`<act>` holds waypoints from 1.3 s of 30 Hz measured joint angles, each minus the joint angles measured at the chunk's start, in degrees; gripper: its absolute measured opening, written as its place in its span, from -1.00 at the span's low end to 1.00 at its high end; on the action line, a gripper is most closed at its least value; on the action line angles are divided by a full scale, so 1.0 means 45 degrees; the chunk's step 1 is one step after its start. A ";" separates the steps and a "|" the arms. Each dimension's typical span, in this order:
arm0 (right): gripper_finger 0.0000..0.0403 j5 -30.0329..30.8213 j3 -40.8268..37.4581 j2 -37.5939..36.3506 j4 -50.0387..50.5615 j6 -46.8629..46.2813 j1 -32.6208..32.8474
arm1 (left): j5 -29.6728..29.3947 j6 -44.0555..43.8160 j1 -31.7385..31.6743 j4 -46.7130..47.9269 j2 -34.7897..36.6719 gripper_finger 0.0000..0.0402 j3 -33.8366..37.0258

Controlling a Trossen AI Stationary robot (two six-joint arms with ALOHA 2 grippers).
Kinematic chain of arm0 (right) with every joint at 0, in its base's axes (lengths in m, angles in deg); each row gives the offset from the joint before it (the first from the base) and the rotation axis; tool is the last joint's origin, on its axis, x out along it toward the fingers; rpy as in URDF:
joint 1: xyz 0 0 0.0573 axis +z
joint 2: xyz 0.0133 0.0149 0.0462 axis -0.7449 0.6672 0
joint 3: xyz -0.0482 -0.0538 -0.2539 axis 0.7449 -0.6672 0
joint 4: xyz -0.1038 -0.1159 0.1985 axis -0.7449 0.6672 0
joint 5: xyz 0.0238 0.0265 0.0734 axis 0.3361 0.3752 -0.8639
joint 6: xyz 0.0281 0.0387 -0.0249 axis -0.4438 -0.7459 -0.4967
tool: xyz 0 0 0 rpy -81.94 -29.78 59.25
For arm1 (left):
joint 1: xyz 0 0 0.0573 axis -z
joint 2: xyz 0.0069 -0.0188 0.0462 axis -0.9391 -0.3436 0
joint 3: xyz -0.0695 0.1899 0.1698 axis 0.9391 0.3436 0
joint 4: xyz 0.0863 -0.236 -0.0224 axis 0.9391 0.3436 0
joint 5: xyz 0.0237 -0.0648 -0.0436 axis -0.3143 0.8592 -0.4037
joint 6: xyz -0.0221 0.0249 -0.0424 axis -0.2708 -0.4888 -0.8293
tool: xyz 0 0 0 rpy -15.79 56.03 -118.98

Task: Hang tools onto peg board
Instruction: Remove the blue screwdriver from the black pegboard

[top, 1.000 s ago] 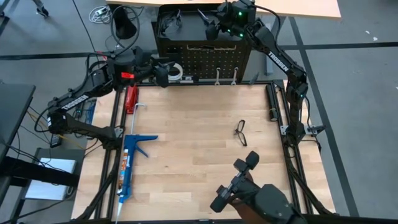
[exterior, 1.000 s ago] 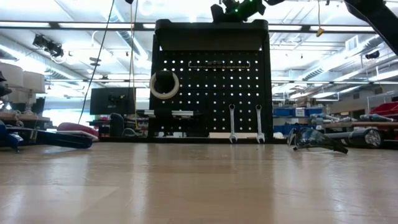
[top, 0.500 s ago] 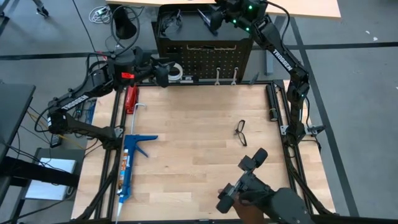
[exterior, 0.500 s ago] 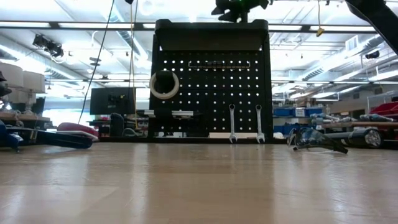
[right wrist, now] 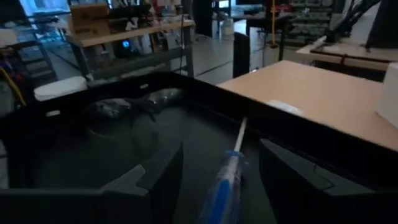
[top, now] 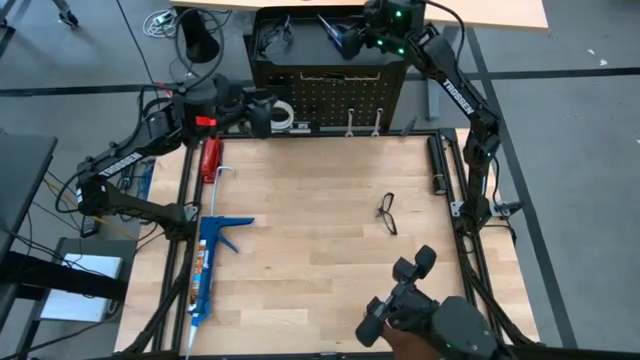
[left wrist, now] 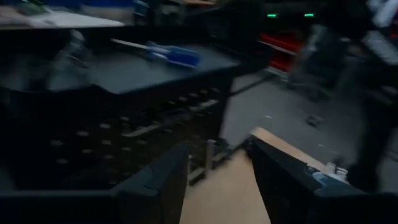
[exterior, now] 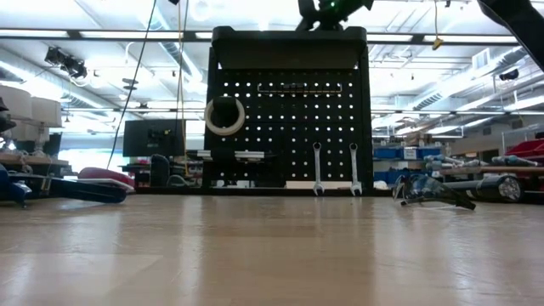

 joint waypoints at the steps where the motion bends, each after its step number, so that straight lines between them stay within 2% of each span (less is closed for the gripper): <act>1: 0.05 0.0005 0.0003 -0.0030 -0.0020 0.0087 -0.0007 | -0.0315 0.0044 -0.0039 -0.0005 0.0000 -0.10 0.0000; 5: 0.05 -0.0101 -0.0003 -0.0074 -0.0467 0.0502 -0.0068 | -0.1056 -0.0037 -0.0343 -0.0048 0.0000 -0.10 0.0000; 10: 0.05 -0.1552 -0.0002 -0.0354 -0.1973 0.0011 -0.0193 | -0.1077 -0.1312 -0.0749 -0.0058 0.0053 -0.10 0.0000; 16: 0.05 -0.2151 -0.0002 -0.0592 -0.2183 -0.0255 -0.0117 | -0.0021 -0.2282 -0.1101 -0.0153 0.0058 -0.10 -0.0174; 22: 0.05 -0.2248 -0.0003 -0.1278 -0.1146 0.0169 -0.0047 | 0.0195 -0.1616 -0.1102 -0.0222 0.0058 -0.10 -0.0549; 31: 0.05 -0.1880 -0.0003 -0.2208 0.2776 0.0302 0.0052 | 0.0199 -0.1317 -0.1126 -0.0212 -0.0005 -0.10 -0.0549; 39: 0.05 -0.1407 -0.0017 -0.1859 0.4254 0.0644 0.0455 | 0.1091 -0.1302 -0.1121 -0.0181 -0.0214 -0.10 -0.0554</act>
